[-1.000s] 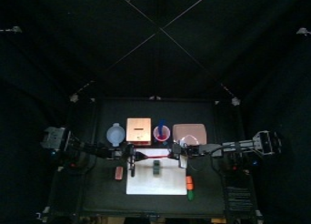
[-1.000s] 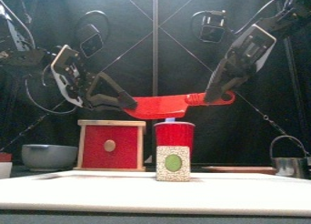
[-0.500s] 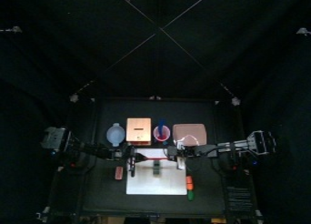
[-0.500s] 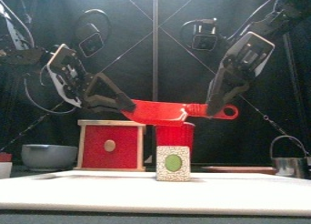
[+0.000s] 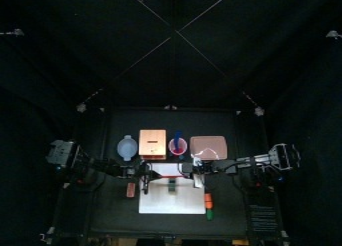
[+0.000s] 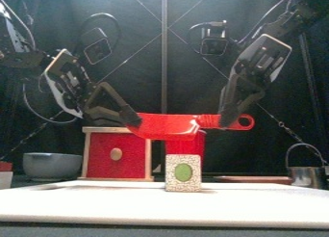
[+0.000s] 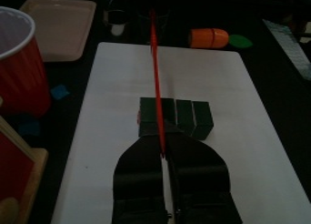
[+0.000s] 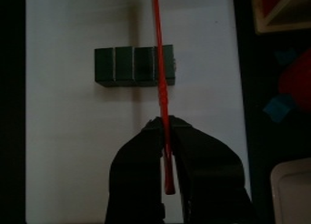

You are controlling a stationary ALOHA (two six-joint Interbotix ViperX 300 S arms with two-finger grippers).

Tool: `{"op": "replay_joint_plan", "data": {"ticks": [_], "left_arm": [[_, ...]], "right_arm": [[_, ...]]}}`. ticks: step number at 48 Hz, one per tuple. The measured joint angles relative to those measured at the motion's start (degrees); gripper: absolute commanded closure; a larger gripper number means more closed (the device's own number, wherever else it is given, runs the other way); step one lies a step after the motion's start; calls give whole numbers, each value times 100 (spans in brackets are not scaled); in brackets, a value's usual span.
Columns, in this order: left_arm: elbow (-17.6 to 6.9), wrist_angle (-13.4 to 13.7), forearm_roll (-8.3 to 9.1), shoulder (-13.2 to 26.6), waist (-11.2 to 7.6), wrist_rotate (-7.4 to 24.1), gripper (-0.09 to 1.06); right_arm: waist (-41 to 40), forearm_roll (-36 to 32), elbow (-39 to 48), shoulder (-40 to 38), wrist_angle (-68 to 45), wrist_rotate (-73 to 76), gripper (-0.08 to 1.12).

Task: Cut the sushi into 4 pieces with the knife
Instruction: Cut the sushi into 4 pieces

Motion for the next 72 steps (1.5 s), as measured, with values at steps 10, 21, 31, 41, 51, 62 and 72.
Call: {"op": "replay_joint_plan", "data": {"ticks": [10, 21, 31, 41, 51, 62, 72], "left_arm": [[-114, 18, -18, 237, -9, 0, 78], [-141, 26, -88, 334, -18, 9, 78], [-141, 26, -114, 343, 35, 18, 78], [-141, 26, -114, 466, 53, 26, 79], [-185, -9, -149, 694, 53, 185, 79], [-237, -18, -422, 1020, 53, 431, 79], [-237, -35, -686, 1257, 26, 466, 79]], "right_arm": [[79, 62, 97, 35, -114, 0, 98], [88, 70, 149, 176, -237, 0, 98], [70, 70, 149, 299, -308, -26, 98], [79, 70, 149, 396, -334, -18, 98], [79, 79, 149, 519, -352, -35, 98], [70, 185, 141, 958, -519, -35, 98], [79, 255, 123, 1160, -668, -26, 98]]}}
